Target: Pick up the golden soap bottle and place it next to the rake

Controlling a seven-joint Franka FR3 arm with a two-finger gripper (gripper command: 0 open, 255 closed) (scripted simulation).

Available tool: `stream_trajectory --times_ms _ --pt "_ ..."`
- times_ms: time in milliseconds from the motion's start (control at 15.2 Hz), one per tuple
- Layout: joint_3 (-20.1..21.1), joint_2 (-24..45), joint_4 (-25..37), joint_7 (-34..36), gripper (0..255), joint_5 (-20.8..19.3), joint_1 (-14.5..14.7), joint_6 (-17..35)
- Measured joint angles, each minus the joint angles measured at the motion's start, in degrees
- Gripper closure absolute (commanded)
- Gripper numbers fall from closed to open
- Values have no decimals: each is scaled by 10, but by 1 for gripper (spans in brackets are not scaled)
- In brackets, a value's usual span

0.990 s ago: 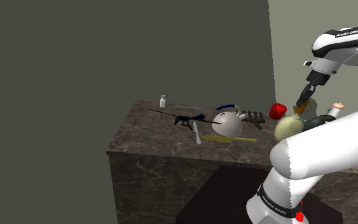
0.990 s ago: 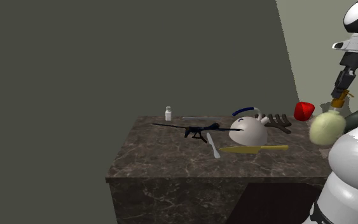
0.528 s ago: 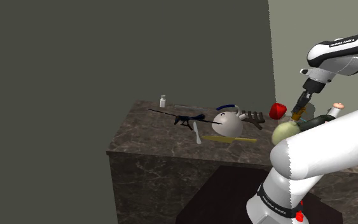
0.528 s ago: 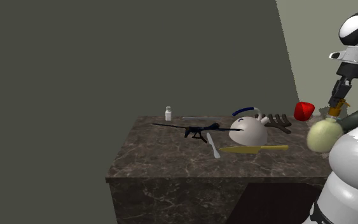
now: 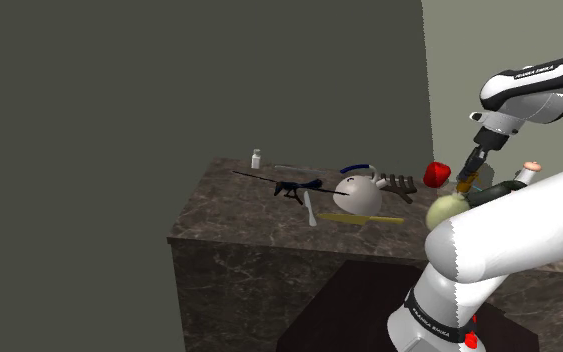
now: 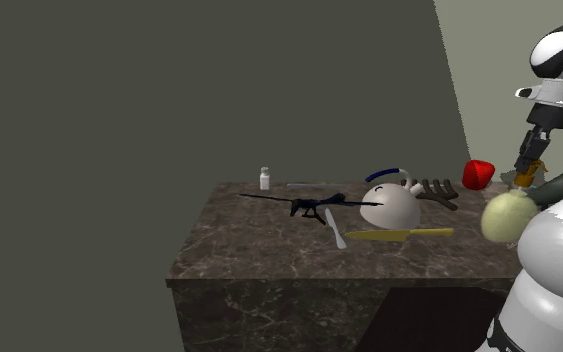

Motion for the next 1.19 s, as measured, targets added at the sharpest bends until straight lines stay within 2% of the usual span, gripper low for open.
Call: stream_trajectory --times_ms 66,462,792,1188 --pt "0 0 0 0 0 0 0 0" --pt "0 0 0 0 0 0 0 0" --pt "27 -12 53 0 0 8 -7 -66" --pt "30 -12 61 -1 0 9 -7 -74"
